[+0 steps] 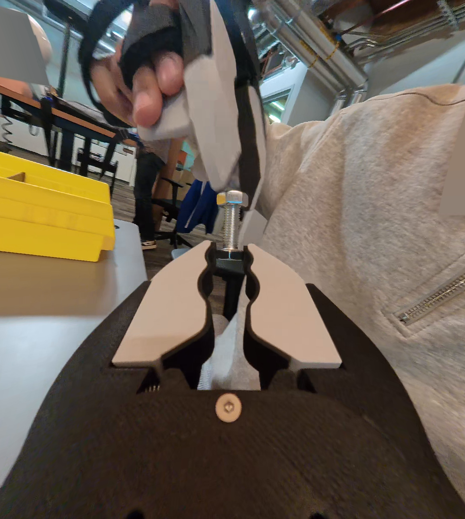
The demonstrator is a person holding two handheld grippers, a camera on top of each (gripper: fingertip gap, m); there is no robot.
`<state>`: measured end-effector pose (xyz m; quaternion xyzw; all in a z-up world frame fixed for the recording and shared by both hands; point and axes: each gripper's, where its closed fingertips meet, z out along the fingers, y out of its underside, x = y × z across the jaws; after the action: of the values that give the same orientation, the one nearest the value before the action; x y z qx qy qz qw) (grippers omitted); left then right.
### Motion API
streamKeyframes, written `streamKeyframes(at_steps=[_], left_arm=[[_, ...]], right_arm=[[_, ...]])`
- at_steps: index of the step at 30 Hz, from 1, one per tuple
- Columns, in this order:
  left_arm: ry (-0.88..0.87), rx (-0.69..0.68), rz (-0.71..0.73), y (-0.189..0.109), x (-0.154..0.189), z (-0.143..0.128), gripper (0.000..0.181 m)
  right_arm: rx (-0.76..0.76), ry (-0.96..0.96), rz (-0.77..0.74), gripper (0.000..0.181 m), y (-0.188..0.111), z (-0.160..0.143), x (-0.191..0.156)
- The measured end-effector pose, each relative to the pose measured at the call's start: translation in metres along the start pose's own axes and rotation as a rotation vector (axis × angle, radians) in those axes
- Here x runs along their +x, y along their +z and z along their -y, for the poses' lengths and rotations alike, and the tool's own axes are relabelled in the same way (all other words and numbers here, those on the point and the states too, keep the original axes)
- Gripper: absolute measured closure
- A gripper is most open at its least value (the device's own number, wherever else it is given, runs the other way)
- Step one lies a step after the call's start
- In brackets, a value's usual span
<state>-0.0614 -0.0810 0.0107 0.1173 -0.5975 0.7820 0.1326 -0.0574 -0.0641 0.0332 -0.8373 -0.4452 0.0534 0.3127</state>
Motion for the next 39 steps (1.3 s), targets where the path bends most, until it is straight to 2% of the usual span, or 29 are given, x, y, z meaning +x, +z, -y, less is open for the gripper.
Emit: streamKeyframes(at_steps=[1, 3, 6, 12, 16, 20, 25, 30, 39], left_arm=[[0.014, 0.002, 0.024, 0.0, -0.003, 0.0, 0.163], [0.046, 0.007, 0.077, -0.002, -0.01, 0.002, 0.163], [0.15, 0.013, 0.23, -0.006, -0.027, 0.006, 0.163], [0.412, -0.003, 0.564, -0.022, -0.056, 0.018, 0.163], [0.519, -0.004, 0.702, -0.033, -0.064, 0.028, 0.162], [0.524, 0.012, 0.719, -0.035, -0.063, 0.031, 0.163], [0.535, 0.012, 0.723, -0.034, -0.062, 0.032, 0.163], [0.531, 0.004, 0.707, -0.031, -0.061, 0.03, 0.162], [0.386, 0.034, 0.549, -0.022, -0.052, 0.025, 0.163]], right_arm=[[-0.022, 0.072, -0.014, 0.138, -0.001, -0.003, 0.003], [-0.089, 0.242, 0.001, 0.128, -0.001, -0.011, 0.006], [-0.163, 0.461, 0.014, 0.113, 0.0, -0.021, 0.01], [-0.138, 0.741, -0.153, 0.135, -0.005, -0.029, 0.042], [-0.063, 0.951, -0.181, 0.144, -0.012, -0.029, 0.054], [-0.068, 0.942, -0.204, 0.153, -0.015, -0.031, 0.056], [-0.094, 0.932, -0.199, 0.152, -0.008, -0.031, 0.054], [-0.103, 0.909, -0.199, 0.162, -0.008, -0.029, 0.055], [-0.164, 0.676, -0.165, 0.162, -0.009, -0.024, 0.045]])
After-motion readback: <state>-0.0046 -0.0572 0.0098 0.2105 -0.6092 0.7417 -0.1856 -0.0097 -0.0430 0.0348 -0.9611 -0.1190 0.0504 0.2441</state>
